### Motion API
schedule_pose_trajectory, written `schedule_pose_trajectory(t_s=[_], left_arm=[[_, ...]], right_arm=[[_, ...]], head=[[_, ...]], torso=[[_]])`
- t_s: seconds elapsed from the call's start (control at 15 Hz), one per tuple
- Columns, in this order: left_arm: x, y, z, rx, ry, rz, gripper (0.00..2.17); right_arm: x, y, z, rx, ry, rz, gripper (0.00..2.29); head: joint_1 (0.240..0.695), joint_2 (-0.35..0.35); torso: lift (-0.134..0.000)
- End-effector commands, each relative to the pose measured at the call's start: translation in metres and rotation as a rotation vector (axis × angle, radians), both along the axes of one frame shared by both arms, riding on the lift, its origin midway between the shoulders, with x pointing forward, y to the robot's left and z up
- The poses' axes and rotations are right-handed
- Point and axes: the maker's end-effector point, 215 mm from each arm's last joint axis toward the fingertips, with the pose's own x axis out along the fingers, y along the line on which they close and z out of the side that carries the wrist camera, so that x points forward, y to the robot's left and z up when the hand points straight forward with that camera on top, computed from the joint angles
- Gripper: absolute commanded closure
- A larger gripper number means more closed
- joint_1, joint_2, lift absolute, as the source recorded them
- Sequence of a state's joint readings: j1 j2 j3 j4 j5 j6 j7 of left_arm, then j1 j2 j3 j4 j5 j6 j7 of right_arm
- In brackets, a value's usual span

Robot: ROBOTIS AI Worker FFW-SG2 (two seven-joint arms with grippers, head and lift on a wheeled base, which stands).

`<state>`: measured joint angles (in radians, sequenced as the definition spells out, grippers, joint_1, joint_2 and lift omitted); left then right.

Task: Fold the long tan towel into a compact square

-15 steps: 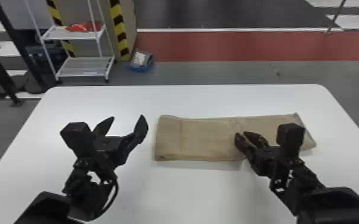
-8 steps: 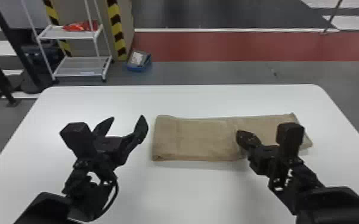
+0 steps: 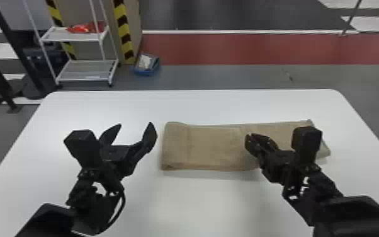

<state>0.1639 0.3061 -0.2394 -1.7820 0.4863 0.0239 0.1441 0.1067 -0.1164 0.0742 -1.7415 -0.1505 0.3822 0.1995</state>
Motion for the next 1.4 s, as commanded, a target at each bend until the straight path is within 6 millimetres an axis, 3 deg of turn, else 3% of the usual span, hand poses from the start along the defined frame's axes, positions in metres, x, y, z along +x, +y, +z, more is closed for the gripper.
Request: schedule_pose_trajectory(t_s=[0.0, 0.6, 0.8, 0.87, 1.07, 1.33], left_arm=[[-0.001, -0.001, 0.003, 0.0, -0.006, -0.003, 0.09], [-0.003, -0.005, 0.005, -0.003, -0.008, -0.01, 0.09], [-0.004, -0.004, 0.006, -0.005, -0.009, -0.009, 0.09], [-0.004, -0.005, 0.007, -0.005, -0.01, -0.009, 0.09], [-0.006, -0.006, 0.008, -0.007, -0.008, -0.011, 0.11], [-0.008, -0.006, 0.006, -0.005, -0.004, -0.011, 0.11]], right_arm=[[-0.001, 0.002, -0.009, -0.006, 0.034, 0.003, 0.77], [-0.006, 0.002, -0.029, -0.015, 0.09, 0.001, 0.79], [-0.007, 0.002, -0.032, -0.008, 0.104, 0.002, 1.31], [-0.008, 0.005, -0.032, -0.004, 0.103, 0.008, 1.33], [-0.009, 0.009, -0.021, 0.003, 0.071, 0.013, 1.39], [-0.016, 0.016, 0.026, 0.03, -0.013, 0.024, 1.4]], head=[[0.695, 0.022], [0.695, 0.021], [0.695, 0.019], [0.695, 0.018], [0.695, 0.022], [0.695, 0.027]], torso=[[-0.123], [-0.123], [-0.123], [-0.123], [-0.123], [-0.123]])
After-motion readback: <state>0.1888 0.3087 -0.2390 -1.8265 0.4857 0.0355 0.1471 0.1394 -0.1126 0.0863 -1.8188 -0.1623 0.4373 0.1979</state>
